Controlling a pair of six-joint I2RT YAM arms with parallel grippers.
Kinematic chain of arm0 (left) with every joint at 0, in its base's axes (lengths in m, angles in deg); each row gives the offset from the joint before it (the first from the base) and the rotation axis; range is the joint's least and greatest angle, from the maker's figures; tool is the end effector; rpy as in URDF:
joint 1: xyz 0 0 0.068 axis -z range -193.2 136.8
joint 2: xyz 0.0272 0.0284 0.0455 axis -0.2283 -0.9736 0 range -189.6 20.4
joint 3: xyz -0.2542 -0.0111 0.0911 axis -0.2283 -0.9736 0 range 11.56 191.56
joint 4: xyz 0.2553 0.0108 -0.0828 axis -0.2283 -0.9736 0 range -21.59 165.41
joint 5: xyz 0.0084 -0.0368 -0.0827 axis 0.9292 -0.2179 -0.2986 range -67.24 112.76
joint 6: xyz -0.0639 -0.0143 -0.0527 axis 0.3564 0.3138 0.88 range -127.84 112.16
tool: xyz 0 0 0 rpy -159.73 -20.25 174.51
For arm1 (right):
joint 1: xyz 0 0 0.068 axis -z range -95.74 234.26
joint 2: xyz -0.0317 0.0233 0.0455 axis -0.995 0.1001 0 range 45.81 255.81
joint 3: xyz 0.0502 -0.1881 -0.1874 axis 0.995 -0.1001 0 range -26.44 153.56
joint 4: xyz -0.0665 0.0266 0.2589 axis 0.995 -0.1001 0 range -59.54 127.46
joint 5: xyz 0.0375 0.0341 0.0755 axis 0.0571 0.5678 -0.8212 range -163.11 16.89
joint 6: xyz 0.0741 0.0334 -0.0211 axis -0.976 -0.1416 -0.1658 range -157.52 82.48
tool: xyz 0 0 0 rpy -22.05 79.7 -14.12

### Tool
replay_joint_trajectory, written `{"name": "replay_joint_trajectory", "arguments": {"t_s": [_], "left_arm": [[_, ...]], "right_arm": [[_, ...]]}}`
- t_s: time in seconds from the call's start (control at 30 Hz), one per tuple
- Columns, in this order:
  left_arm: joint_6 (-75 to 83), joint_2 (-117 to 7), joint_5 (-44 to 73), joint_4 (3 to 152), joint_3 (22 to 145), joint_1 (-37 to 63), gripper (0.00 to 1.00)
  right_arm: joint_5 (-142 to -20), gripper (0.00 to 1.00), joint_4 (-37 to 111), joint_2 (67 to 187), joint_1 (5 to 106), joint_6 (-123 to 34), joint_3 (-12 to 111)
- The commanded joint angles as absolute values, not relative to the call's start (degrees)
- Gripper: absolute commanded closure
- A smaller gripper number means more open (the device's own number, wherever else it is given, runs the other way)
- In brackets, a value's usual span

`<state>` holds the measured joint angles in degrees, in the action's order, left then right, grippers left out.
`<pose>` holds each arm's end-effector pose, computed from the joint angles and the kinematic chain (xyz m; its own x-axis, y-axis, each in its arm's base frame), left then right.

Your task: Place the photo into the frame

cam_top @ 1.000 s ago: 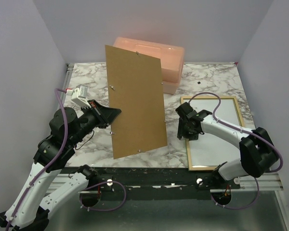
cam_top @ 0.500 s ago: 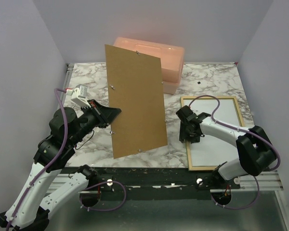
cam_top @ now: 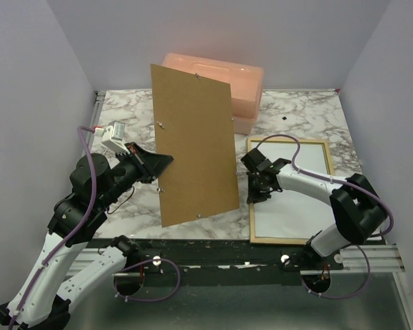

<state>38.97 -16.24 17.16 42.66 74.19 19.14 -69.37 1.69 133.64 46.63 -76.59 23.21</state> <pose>0.1290 -0.0903 0.4168 -0.5159 -0.5322 -0.6713 0.3478 0.5860 -0.7319 0.2299 0.1711 0.1240 -0.9659 0.0495 -0.2542 0.0178 0.9919 0.1257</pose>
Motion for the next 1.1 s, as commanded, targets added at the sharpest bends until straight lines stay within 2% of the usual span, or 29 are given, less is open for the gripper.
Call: {"name": "replay_joint_trajectory", "arguments": {"t_s": [0.0,0.4,0.8,0.93,1.07], "left_arm": [[39.89,-14.85,17.31,46.53,76.58,19.01,1.00],[36.53,-13.65,25.91,37.91,80.44,19.06,1.00],[33.57,-12.15,31.33,33.17,82.79,19.05,1.00],[32.88,-12.47,32.28,31.74,83.86,19.06,1.00],[32.76,-12.35,32.60,32.19,83.33,19.02,1.00]], "right_arm": [[-76.56,0.92,8.38,138.82,42.94,-80.29,25.01],[-77.44,0.94,11.62,150.34,33.96,-83.91,37.54],[-79.53,0.90,13.88,156.15,32.38,-84.68,45.32],[-80.07,0.84,14.34,155.32,32.27,-84.51,44.94],[-76.98,0.51,12.79,151.82,32.40,-83.48,43.64]]}}
